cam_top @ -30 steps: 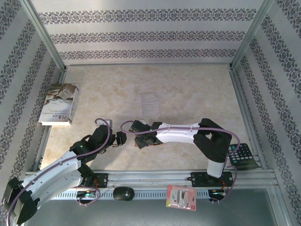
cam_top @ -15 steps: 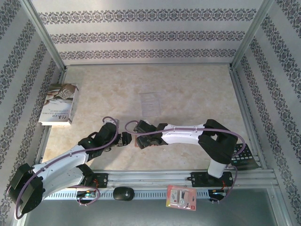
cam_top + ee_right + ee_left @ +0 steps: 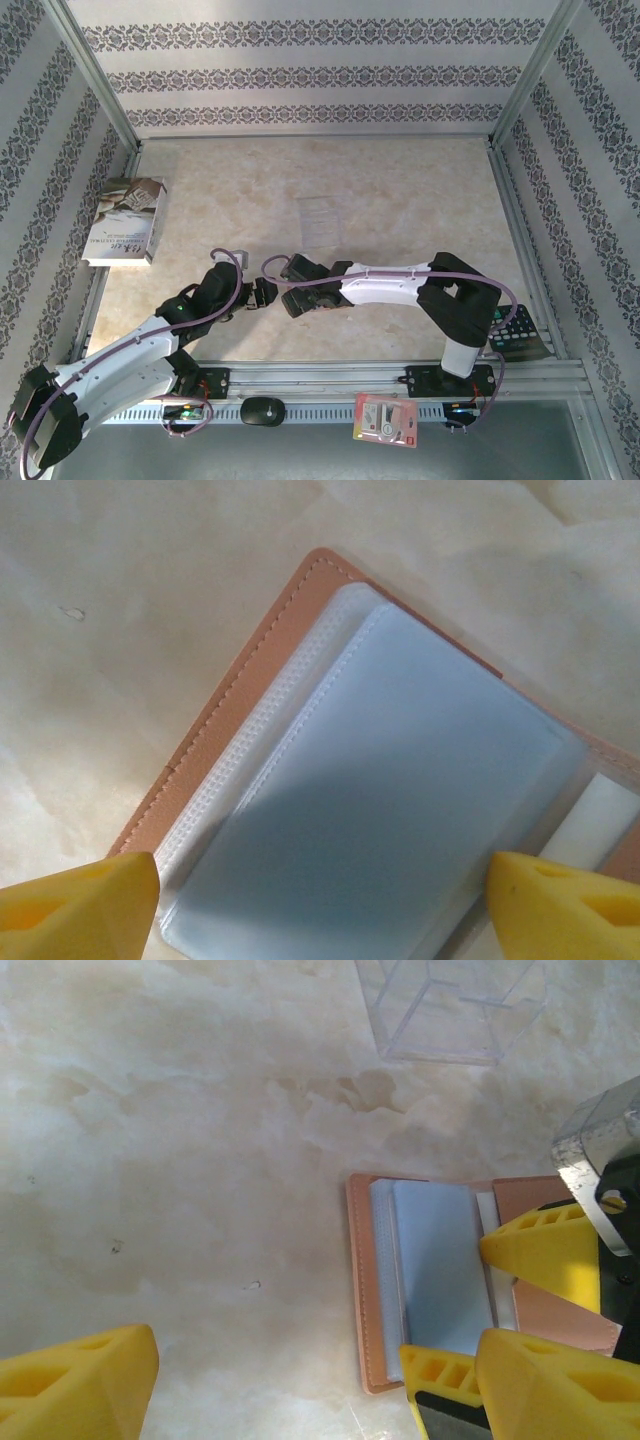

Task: Take the credit cards out of the card holder

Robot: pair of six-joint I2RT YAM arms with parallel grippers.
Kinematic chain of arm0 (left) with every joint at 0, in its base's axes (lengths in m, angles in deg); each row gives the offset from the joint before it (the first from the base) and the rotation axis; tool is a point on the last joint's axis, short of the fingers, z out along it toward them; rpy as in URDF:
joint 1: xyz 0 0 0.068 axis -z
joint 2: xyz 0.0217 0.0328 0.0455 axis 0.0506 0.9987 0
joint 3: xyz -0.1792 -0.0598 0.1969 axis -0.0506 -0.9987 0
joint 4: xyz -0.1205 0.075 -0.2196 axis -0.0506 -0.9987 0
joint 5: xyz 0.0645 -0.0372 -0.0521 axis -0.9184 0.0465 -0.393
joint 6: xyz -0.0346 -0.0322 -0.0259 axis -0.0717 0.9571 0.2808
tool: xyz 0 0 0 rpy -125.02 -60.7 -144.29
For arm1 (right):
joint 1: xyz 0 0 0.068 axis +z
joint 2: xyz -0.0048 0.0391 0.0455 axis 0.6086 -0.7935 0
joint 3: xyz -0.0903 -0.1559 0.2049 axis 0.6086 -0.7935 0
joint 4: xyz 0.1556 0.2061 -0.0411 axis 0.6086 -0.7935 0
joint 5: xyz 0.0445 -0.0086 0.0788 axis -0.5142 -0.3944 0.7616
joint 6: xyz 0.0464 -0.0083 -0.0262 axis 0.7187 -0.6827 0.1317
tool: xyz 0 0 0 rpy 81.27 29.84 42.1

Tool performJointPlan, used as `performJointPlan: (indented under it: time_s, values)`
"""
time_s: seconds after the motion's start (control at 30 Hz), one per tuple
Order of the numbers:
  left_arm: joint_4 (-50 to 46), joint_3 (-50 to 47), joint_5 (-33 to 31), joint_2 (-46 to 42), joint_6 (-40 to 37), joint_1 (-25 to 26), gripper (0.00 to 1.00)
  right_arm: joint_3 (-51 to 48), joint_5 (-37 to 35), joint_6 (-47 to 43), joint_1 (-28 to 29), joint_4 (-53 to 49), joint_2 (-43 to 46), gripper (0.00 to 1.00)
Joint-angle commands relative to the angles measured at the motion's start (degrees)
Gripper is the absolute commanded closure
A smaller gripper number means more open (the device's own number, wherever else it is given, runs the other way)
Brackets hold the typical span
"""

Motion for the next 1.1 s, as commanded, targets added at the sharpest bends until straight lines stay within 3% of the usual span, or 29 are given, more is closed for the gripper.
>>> performJointPlan:
  time_s: [0.0, 0.47, 0.73, 1.07]
  values:
    - [-1.0, -0.6, -0.5, -0.2, 0.0, 0.3, 0.17, 0.7, 0.5, 0.4, 0.2, -1.3, -1.8, 0.18]
    - [2.1, -0.4, 2.5, 3.7, -1.2, 0.2, 0.21, -2.3, 2.2, -0.2, -0.5, 1.6, -1.1, 0.61]
    - [6.5, 1.0, 5.1, 13.4, -2.0, 0.6, 0.3, -5.5, 4.9, 0.4, -1.7, 6.7, 1.5, 0.7]
    - [8.3, 5.6, 6.5, 25.4, -3.6, 2.4, 0.22, -9.6, 6.8, 1.6, -2.7, 11.2, 4.2, 0.72]
